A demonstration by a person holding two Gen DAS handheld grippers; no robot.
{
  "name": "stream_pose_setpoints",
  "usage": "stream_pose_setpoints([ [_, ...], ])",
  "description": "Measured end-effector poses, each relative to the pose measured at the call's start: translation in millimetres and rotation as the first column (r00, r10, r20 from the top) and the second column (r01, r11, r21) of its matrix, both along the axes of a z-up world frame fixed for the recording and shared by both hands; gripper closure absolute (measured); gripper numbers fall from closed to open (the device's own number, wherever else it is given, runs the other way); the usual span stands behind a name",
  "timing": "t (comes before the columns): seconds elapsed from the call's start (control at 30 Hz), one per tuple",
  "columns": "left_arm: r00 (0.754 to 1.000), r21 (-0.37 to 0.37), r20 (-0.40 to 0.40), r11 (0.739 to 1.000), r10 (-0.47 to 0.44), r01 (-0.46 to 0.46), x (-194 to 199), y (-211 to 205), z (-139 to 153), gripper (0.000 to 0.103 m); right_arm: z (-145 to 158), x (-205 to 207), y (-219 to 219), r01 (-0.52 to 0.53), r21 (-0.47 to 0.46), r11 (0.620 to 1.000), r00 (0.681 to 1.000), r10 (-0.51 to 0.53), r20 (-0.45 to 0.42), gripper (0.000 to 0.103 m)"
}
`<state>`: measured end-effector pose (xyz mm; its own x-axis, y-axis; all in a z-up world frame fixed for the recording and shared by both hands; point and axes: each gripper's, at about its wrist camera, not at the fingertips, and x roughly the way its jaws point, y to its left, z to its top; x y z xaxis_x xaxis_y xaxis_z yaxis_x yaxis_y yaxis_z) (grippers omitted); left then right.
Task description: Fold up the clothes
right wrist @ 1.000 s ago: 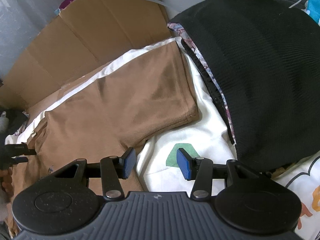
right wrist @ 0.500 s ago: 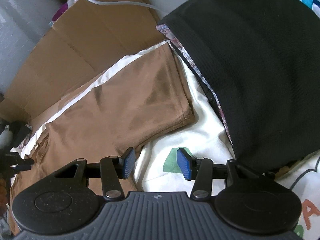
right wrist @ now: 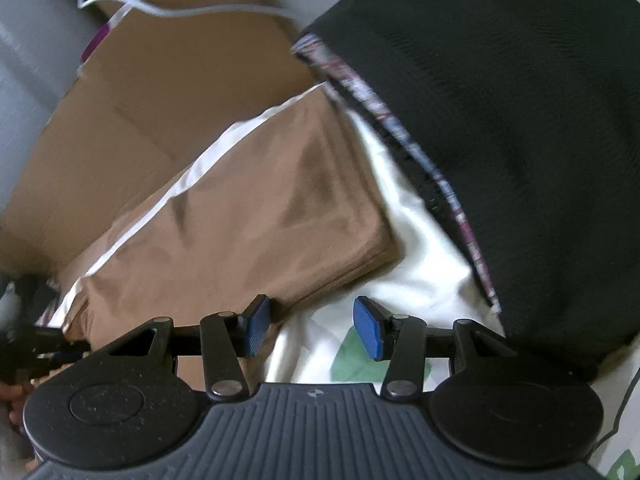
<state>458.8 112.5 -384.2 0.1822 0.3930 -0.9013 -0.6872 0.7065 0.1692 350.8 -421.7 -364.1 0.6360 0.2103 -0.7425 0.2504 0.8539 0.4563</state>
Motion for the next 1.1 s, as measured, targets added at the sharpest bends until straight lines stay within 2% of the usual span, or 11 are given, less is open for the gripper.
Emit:
stream_pose_setpoints([
  [0.2, 1.000, 0.002, 0.008, 1.000, -0.007, 0.007, 1, -1, 2, 0.078, -2, 2, -1, 0.080, -0.010, 0.997, 0.996, -0.080, 0.026, 0.052],
  [0.3, 0.999, 0.004, 0.041, 1.000, -0.003, 0.003, -4, -5, 8, 0.078, -1, 2, -8, 0.165, -0.018, 0.986, 0.986, -0.165, 0.017, 0.055],
  [0.33, 0.998, 0.005, 0.055, 1.000, -0.010, 0.010, -6, -8, 11, 0.079, 0, 2, -11, 0.183, -0.016, 0.983, 0.983, -0.183, 0.013, 0.060],
  [0.43, 0.995, 0.006, 0.098, 0.999, -0.032, 0.031, -11, -19, 19, 0.079, 1, 4, -16, 0.188, -0.010, 0.982, 0.982, -0.188, 0.007, 0.086],
  [0.47, 0.994, 0.001, 0.106, 0.999, -0.039, 0.039, -12, -23, 21, 0.079, 2, 4, -17, 0.183, -0.013, 0.983, 0.983, -0.183, 0.012, 0.090],
  [0.5, 0.993, -0.011, 0.108, 0.999, -0.047, 0.048, -12, -28, 22, 0.079, 3, 3, -18, 0.180, -0.018, 0.984, 0.984, -0.180, 0.019, 0.092],
  [0.67, 0.988, -0.084, 0.107, 0.990, -0.109, 0.118, -8, -56, 22, 0.079, 16, -3, -22, 0.194, -0.030, 0.980, 0.980, -0.193, 0.050, 0.093],
  [0.77, 0.983, -0.152, 0.093, 0.973, -0.161, 0.174, -2, -79, 16, 0.080, 16, -3, -22, 0.181, -0.025, 0.983, 0.983, -0.179, 0.047, 0.093],
  [0.9, 0.969, -0.251, 0.085, 0.936, -0.233, 0.247, 9, -114, 2, 0.081, 9, 0, -24, 0.173, -0.012, 0.985, 0.985, -0.173, 0.024, 0.092],
  [1.1, 0.962, -0.422, 0.080, 0.866, -0.260, 0.269, 22, -159, -27, 0.095, -1, 6, -28, 0.163, 0.015, 0.986, 0.987, -0.163, -0.006, 0.091],
])
